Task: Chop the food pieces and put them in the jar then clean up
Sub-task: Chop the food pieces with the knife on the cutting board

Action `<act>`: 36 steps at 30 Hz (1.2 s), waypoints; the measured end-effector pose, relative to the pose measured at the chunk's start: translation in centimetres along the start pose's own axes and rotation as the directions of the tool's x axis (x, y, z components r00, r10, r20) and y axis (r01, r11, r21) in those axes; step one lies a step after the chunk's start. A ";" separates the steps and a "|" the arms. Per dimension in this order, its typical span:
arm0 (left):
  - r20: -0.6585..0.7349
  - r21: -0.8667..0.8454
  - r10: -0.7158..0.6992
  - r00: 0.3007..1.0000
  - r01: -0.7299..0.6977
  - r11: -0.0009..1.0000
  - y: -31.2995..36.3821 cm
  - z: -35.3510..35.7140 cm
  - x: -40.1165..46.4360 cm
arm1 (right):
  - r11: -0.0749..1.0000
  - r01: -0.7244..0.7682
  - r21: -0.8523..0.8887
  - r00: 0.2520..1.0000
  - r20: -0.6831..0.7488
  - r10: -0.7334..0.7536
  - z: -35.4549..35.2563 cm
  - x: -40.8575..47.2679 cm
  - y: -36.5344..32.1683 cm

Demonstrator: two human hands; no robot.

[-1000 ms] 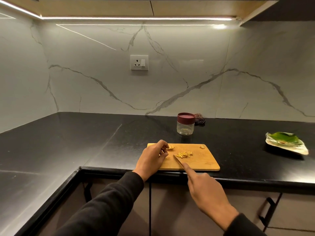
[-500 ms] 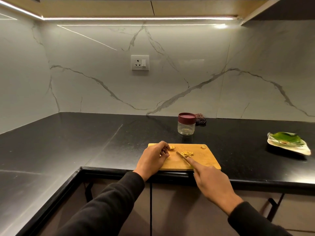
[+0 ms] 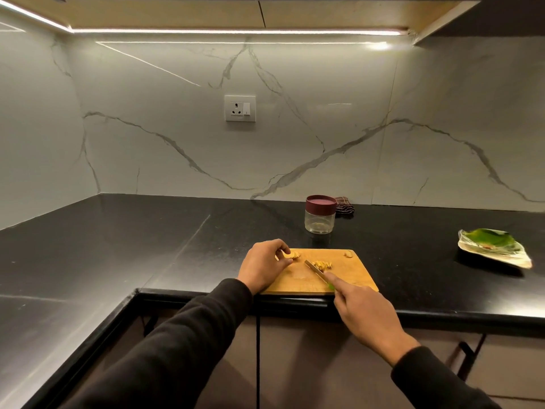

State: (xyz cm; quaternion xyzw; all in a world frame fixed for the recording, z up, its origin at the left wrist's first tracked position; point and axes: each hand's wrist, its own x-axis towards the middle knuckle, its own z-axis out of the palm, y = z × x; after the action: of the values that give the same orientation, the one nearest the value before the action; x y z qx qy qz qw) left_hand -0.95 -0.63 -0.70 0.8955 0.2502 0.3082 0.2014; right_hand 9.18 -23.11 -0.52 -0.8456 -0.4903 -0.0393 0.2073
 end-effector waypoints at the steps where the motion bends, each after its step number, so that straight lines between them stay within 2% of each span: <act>1: 0.004 0.036 0.007 1.000 -0.007 0.999 0.2 0.1 0.4 | 1.000 -0.002 -0.001 1.000 0.002 0.002 0.0 0.0 0.0; 8: 0.083 0.205 0.029 0.996 -0.046 0.978 0.3 0.8 2.5 | 1.000 -0.004 -0.015 1.000 -0.007 0.003 0.0 -0.1 -0.1; 16: 0.066 0.146 0.016 0.998 -0.025 0.989 -0.2 1.0 2.3 | 1.000 0.002 0.000 1.000 -0.022 -0.002 0.1 -0.1 0.0; 31: 0.056 0.134 0.068 0.996 -0.075 0.988 -0.6 0.7 1.9 | 1.000 0.005 0.003 1.000 -0.019 -0.005 0.1 -0.1 0.1; 36: -0.042 0.025 0.086 0.995 -0.085 0.996 -0.5 0.4 1.3 | 1.000 0.004 0.011 1.000 -0.022 -0.004 0.1 -0.2 0.0</act>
State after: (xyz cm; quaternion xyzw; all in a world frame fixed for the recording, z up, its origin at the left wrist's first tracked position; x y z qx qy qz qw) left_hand 0.02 0.43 -0.69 0.9007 0.2194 0.3331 0.1723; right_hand 9.04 -23.27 -0.63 -0.8430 -0.4899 -0.0464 0.2170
